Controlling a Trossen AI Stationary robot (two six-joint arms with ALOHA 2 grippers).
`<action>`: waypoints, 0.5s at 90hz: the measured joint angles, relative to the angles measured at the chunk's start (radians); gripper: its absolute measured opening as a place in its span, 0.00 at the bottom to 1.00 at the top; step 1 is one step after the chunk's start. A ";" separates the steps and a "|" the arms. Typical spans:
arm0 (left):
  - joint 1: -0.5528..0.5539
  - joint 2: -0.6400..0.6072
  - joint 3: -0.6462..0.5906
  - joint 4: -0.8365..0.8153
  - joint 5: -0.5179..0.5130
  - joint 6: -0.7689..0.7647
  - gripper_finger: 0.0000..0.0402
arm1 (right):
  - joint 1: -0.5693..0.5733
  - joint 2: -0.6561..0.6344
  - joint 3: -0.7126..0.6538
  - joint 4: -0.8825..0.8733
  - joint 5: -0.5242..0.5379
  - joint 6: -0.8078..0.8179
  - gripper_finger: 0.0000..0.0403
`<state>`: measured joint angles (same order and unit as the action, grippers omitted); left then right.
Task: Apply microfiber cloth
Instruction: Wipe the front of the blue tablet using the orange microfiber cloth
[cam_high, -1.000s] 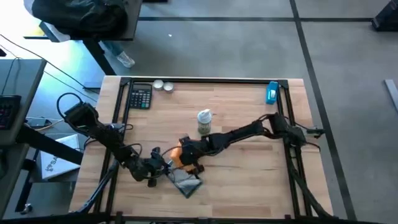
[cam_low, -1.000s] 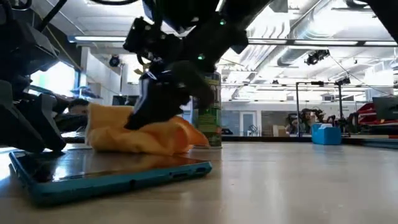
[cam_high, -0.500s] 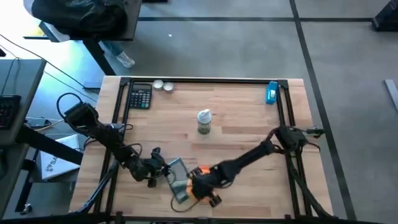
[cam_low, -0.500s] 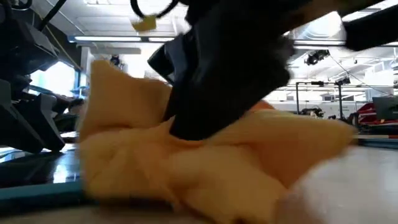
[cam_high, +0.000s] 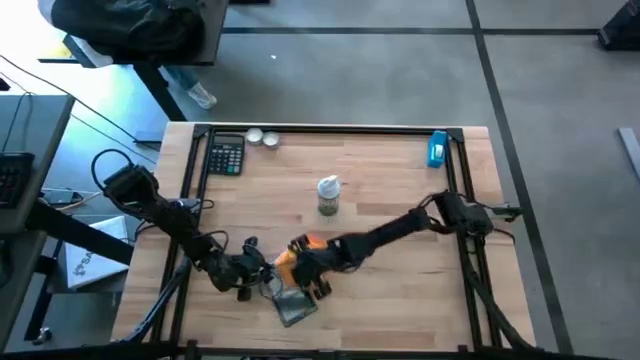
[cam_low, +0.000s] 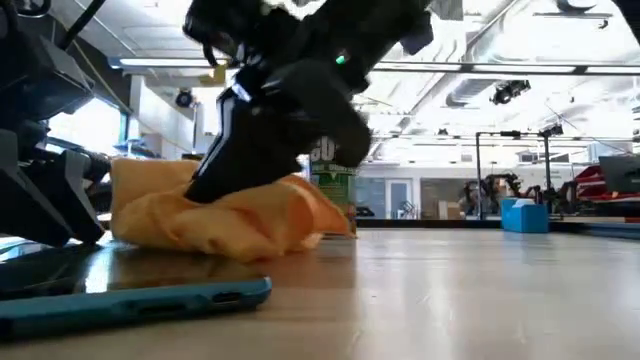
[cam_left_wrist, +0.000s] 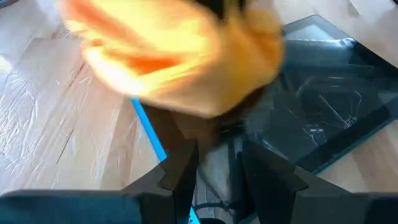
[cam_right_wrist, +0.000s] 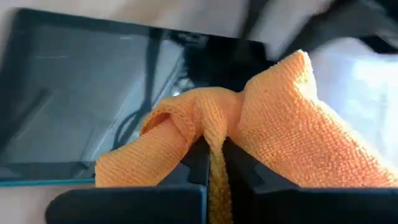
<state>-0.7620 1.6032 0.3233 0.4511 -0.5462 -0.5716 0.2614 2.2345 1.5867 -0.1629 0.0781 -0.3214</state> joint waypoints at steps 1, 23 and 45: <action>0.000 0.000 0.000 0.000 -0.001 0.000 0.28 | -0.006 0.000 0.000 0.005 -0.001 0.000 0.00; 0.000 0.000 0.001 0.000 -0.006 0.000 0.28 | -0.072 0.002 0.000 0.061 -0.067 0.034 0.00; 0.000 0.000 0.001 -0.001 -0.011 0.000 0.28 | -0.019 0.032 0.001 0.068 -0.166 0.130 0.00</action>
<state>-0.7623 1.6035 0.3244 0.4503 -0.5567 -0.5720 0.2426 2.2662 1.5877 -0.0950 -0.0883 -0.1918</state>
